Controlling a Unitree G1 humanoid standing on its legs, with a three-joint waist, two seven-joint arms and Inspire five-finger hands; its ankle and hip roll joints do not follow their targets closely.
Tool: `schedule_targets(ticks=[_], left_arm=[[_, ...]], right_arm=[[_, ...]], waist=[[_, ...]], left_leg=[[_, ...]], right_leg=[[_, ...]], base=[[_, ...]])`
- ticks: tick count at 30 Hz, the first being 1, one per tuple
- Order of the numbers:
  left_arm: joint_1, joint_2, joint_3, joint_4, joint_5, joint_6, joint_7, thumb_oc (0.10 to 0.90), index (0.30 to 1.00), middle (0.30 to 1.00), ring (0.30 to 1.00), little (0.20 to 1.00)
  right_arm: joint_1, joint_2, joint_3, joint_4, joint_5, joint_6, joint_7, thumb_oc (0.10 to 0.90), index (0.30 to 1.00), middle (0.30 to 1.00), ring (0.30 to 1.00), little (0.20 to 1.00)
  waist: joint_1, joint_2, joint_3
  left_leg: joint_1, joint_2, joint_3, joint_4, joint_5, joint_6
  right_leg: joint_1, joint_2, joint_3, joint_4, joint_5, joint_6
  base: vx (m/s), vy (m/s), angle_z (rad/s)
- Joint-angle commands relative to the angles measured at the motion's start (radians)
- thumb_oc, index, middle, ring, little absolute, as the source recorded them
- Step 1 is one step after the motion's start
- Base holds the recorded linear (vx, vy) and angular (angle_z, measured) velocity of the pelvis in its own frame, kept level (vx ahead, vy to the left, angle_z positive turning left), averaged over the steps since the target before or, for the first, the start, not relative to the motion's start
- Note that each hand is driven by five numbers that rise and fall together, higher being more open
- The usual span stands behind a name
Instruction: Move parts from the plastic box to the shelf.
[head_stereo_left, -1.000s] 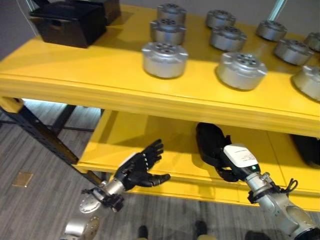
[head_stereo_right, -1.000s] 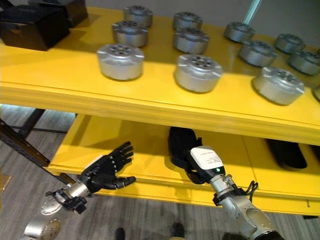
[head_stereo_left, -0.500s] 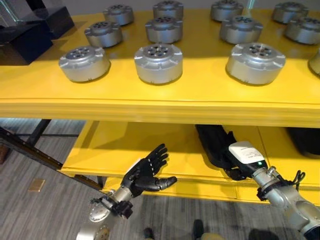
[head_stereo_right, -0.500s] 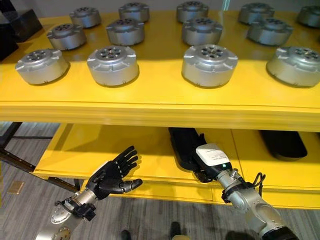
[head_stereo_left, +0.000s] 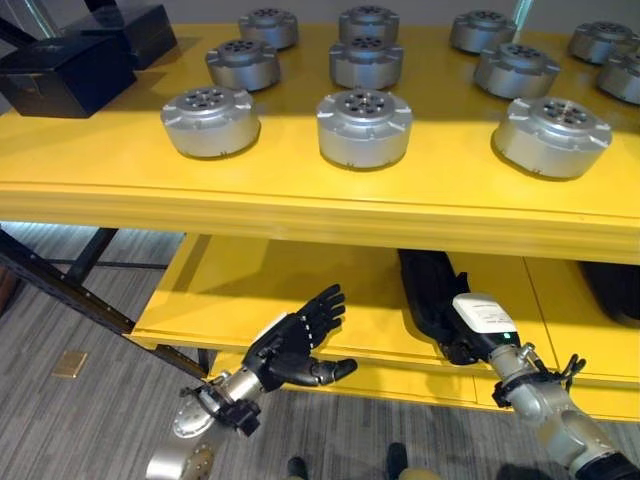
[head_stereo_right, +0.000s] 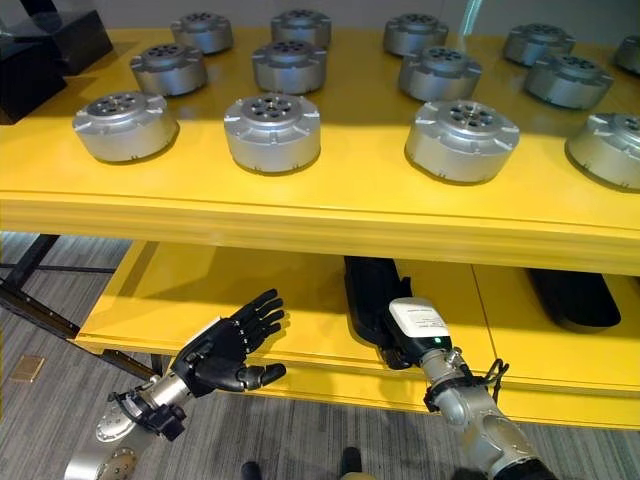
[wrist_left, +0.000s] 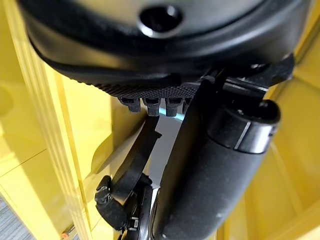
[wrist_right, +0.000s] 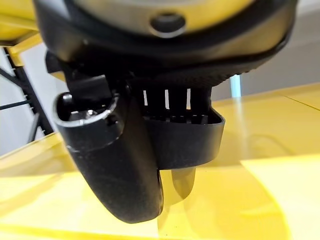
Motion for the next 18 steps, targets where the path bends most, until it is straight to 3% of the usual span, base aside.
schedule_targets(ticks=[1, 9, 18], left_arm=[[-0.093, 0.014, -0.025, -0.058, -0.069, -0.079, -0.041, 0.9, 1.0, 1.0, 1.0, 1.0], [-0.109, 0.026, -0.027, -0.071, -0.076, -0.074, -0.047, 0.9, 1.0, 1.0, 1.0, 1.0], [-0.143, 0.062, -0.022, -0.097, -0.087, -0.028, -0.05, 0.9, 1.0, 1.0, 1.0, 1.0]], right_arm=[[-0.148, 0.001, -0.004, 0.061, 0.047, 0.062, -0.097, 0.4, 0.3, 0.3, 0.3, 0.3], [-0.25, 0.013, 0.019, 0.232, 0.059, 0.131, -0.104, 0.4, 0.3, 0.3, 0.3, 0.3], [-0.407, -0.065, 0.028, 0.364, 0.054, 0.116, -0.077, 0.4, 0.3, 0.3, 0.3, 0.3]], waist=[[0.008, -0.027, -0.073], [0.036, -0.016, -0.058], [0.058, 0.019, -0.004]], left_leg=[[0.003, -0.03, -0.041, -0.004, -0.113, 0.049], [0.003, -0.033, -0.042, -0.004, -0.114, 0.05], [-0.034, -0.028, -0.055, 0.005, -0.092, 0.04]], right_leg=[[0.035, -0.003, -0.026, 0.045, -0.148, 0.012], [0.032, -0.009, -0.036, 0.027, -0.132, 0.015], [-0.015, -0.013, -0.046, 0.071, -0.142, 0.008]], base=[[0.0, 0.0, 0.0], [0.0, -0.011, -0.01], [-0.03, -0.033, 0.03]])
